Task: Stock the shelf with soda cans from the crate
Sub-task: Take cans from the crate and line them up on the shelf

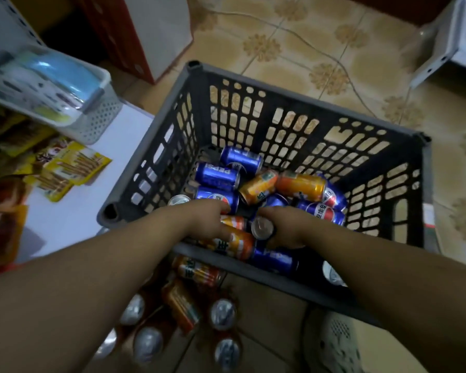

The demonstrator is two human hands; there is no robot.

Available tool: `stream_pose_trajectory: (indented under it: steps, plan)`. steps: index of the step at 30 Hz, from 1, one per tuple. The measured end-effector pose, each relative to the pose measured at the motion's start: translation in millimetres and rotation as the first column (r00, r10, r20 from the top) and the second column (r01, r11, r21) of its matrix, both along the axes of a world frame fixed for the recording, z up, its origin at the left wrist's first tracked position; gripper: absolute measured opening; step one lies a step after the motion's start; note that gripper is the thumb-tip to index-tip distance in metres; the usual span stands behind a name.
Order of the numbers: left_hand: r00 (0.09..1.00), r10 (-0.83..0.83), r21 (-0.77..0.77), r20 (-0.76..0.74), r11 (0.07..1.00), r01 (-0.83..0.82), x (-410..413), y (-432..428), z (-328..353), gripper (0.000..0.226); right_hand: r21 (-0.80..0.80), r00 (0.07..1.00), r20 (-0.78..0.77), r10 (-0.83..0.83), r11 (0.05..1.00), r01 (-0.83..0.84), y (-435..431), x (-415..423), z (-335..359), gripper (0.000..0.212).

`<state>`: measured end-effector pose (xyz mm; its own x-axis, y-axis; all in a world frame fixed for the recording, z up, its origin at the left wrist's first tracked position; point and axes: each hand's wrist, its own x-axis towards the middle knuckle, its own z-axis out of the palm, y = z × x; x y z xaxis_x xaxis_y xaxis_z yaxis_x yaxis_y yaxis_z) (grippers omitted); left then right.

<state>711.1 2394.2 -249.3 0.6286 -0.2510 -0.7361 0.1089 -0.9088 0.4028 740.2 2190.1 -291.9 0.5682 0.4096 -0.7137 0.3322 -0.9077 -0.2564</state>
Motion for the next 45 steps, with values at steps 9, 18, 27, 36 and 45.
stream_pose_trajectory:
  steps: [9, 18, 27, 36, 45]
  plan:
    - [0.856, 0.471, -0.376, 0.215, 0.848, -0.372, -97, 25, 149, 0.057, 0.741, 0.844, -0.228, -0.485, 0.476, 0.474, 70, -48, 196, 0.034]
    - [0.260, 0.908, -0.770, 0.330, 0.418, -0.481, -284, 77, 381, 0.053, 0.905, 0.877, -0.402, -0.262, 0.032, 0.424, 184, -206, 449, 0.038]
    - [0.003, 0.949, -0.885, 0.316, 0.295, -0.360, -467, 134, 496, 0.056, 0.977, 0.976, -0.199, -0.088, 0.057, 0.204, 268, -372, 574, 0.056]
    - [-0.056, 0.743, -0.585, 0.667, 0.476, -0.657, -572, 238, 514, 0.085, 0.964, 0.985, -0.013, 0.172, 0.265, -0.034, 383, -442, 601, 0.068]
    - [0.233, 0.532, 0.023, 0.814, 0.371, -0.928, -562, 370, 502, 0.065, 0.979, 0.986, 0.005, 0.166, 0.201, -0.039, 516, -393, 575, 0.080]
